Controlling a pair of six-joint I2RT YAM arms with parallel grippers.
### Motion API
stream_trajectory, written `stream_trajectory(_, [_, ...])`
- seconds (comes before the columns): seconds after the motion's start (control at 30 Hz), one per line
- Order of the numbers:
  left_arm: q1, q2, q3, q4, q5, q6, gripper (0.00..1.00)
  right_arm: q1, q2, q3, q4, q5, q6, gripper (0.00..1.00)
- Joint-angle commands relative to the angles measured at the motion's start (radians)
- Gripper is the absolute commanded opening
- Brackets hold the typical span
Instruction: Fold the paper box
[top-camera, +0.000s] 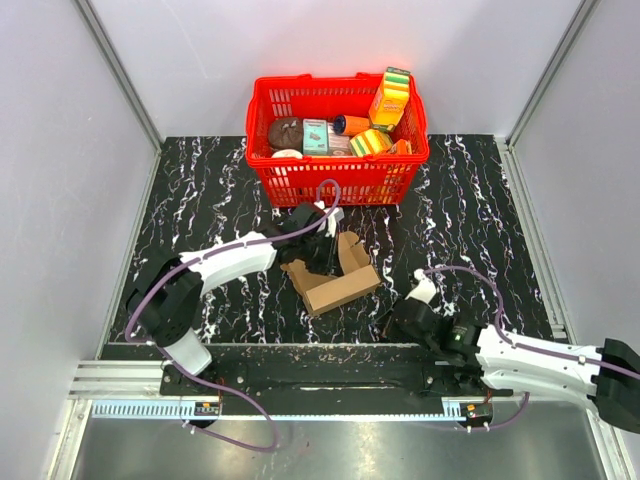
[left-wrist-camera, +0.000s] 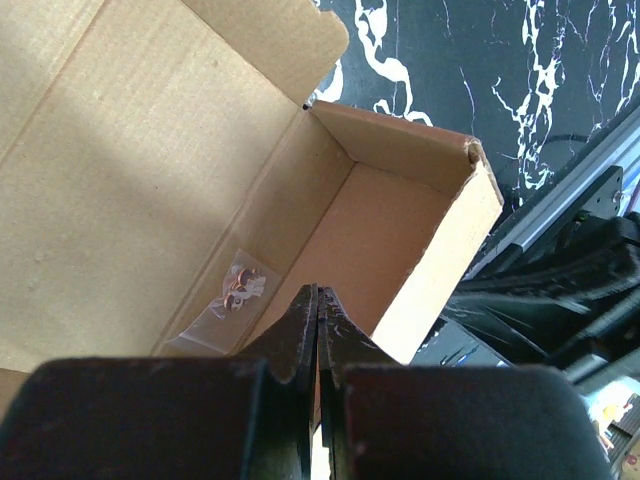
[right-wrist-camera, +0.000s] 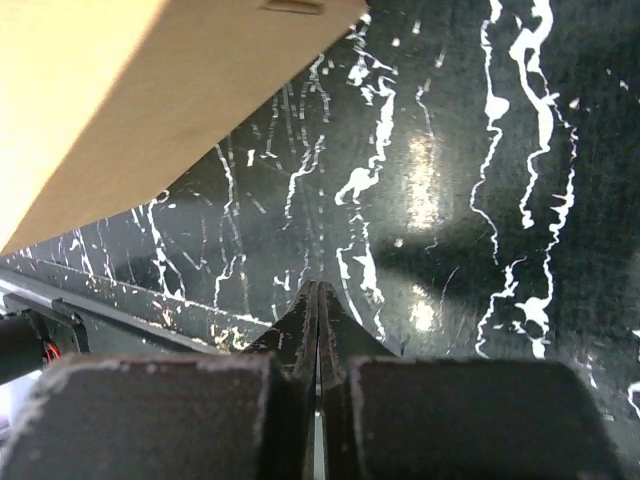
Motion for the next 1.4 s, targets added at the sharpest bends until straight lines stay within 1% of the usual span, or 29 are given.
stream_trajectory(0.0, [-0.016, -0.023, 0.039, 0.006, -0.024, -0.012, 0.00, 0.003, 0.027, -0.109, 0.359, 0.035, 0.145, 0.00])
stream_trajectory(0.07, [-0.022, -0.029, 0.035, 0.006, -0.032, -0.018, 0.00, 0.005, 0.056, -0.117, 0.399, 0.055, 0.166, 0.00])
stream_trajectory(0.2, [-0.032, -0.040, 0.031, -0.005, -0.040, -0.021, 0.00, 0.003, 0.182, -0.112, 0.480, 0.093, 0.188, 0.00])
stream_trajectory(0.37, [-0.059, -0.056, 0.025, -0.008, -0.053, -0.035, 0.00, 0.005, 0.309, -0.152, 0.582, 0.123, 0.281, 0.00])
stream_trajectory(0.4, [-0.061, -0.057, 0.024, -0.009, -0.053, -0.036, 0.00, 0.003, 0.320, -0.161, 0.623, 0.133, 0.293, 0.00])
stream_trajectory(0.47, [-0.073, -0.062, 0.022, -0.008, -0.061, -0.044, 0.00, 0.003, 0.343, -0.175, 0.643, 0.141, 0.321, 0.00])
stream_trajectory(0.77, [-0.133, -0.056, 0.015, -0.006, -0.093, -0.071, 0.00, 0.005, 0.357, -0.187, 0.630, 0.209, 0.353, 0.00])
stream_trajectory(0.9, [-0.157, -0.045, 0.015, 0.001, -0.095, -0.082, 0.00, 0.003, 0.375, -0.206, 0.657, 0.218, 0.378, 0.00])
stream_trajectory(1.03, [-0.185, -0.036, 0.012, 0.017, -0.103, -0.102, 0.00, 0.005, 0.417, -0.227, 0.723, 0.227, 0.386, 0.00])
stream_trajectory(1.37, [-0.230, -0.008, 0.002, 0.030, -0.129, -0.131, 0.00, 0.003, 0.614, -0.229, 0.939, 0.187, 0.367, 0.00])
